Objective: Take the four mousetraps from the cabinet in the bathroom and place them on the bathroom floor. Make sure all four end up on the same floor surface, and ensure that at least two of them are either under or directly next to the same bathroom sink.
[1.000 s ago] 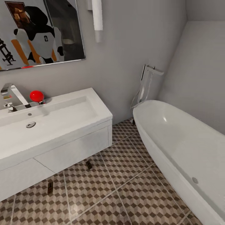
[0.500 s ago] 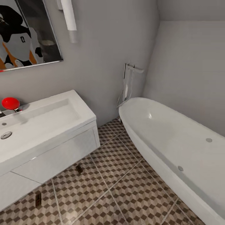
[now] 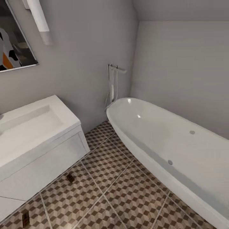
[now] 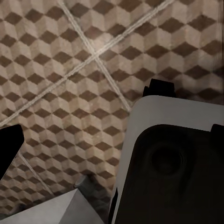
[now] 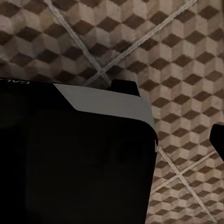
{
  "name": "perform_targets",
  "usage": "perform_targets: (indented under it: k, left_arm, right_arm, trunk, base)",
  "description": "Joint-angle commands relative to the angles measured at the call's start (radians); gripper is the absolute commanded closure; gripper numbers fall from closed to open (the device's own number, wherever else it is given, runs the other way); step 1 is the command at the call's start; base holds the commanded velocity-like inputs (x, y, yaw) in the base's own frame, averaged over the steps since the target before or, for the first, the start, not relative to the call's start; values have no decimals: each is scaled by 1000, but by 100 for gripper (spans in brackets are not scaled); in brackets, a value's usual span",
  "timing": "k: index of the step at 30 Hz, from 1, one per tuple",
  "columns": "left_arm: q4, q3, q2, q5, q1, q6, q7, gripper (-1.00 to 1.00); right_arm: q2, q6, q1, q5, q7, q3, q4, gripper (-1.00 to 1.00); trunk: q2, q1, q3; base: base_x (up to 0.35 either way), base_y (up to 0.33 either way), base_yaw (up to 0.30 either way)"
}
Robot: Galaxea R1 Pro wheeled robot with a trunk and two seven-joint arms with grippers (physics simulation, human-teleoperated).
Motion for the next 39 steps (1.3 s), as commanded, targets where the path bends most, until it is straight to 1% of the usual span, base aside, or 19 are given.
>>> perform_targets:
  k: [1, 39]
  left_arm:
    - [-3, -9, 1, 7, 0, -1, 6, -100]
    - [-3, -9, 1, 7, 0, -1, 7, -100]
  right_arm:
    - [0, -2, -1, 8, -6, 1, 2, -100]
    - [-1, -2, -1, 8, -6, 1, 2, -100]
  trunk:
    - [0, 0, -1]
    - [0, 0, -1]
  base:
    - [0, 0, -300]
    - [0, 0, -300]
